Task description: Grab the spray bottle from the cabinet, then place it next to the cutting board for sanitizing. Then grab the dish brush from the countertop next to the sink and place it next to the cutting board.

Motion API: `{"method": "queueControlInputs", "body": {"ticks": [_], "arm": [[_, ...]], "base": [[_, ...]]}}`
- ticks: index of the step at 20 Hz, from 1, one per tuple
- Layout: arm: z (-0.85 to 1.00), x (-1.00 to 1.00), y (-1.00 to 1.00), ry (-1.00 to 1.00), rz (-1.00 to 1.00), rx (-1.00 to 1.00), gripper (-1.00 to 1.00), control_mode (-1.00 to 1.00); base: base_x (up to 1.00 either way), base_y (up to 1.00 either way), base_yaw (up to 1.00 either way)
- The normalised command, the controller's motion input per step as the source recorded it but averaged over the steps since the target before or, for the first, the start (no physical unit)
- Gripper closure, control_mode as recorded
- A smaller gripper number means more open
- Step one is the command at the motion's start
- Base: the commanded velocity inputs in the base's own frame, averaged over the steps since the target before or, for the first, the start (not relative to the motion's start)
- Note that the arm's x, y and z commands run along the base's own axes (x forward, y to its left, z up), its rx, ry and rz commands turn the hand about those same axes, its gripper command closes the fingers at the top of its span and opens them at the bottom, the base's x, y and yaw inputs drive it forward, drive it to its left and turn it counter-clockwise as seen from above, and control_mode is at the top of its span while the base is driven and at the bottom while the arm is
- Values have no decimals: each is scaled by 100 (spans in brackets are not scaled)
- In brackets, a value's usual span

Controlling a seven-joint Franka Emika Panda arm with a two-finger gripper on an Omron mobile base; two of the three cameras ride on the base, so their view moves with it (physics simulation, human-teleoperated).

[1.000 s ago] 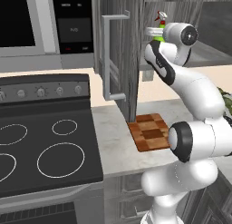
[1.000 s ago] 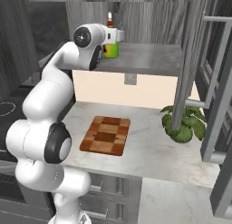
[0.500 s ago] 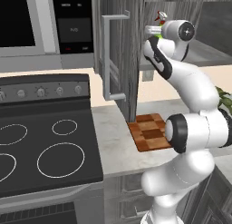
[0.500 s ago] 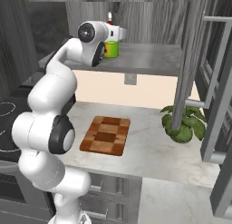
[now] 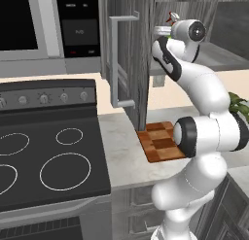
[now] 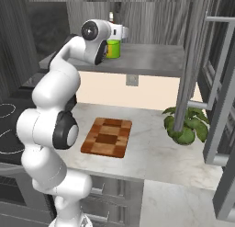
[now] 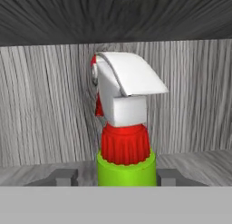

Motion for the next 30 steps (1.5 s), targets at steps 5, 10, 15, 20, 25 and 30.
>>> {"method": "queueControlInputs", "body": {"ticks": [5,10,15,20,25,30], "arm": [[0,8,-1,0,0,0,100,-100],[-1,0,0,0,0,0,100,-100],[0,0,0,0,3,0,100,-100],[0,-10,-3,0,5,0,100,-100],[0,-43,-11,0,2,0,100,-100],[-1,-80,-16,-5,0,0,100,-100]], "base": [[0,0,0],[0,0,0],[0,0,0],[0,0,0],[0,0,0],[0,0,0]]}}
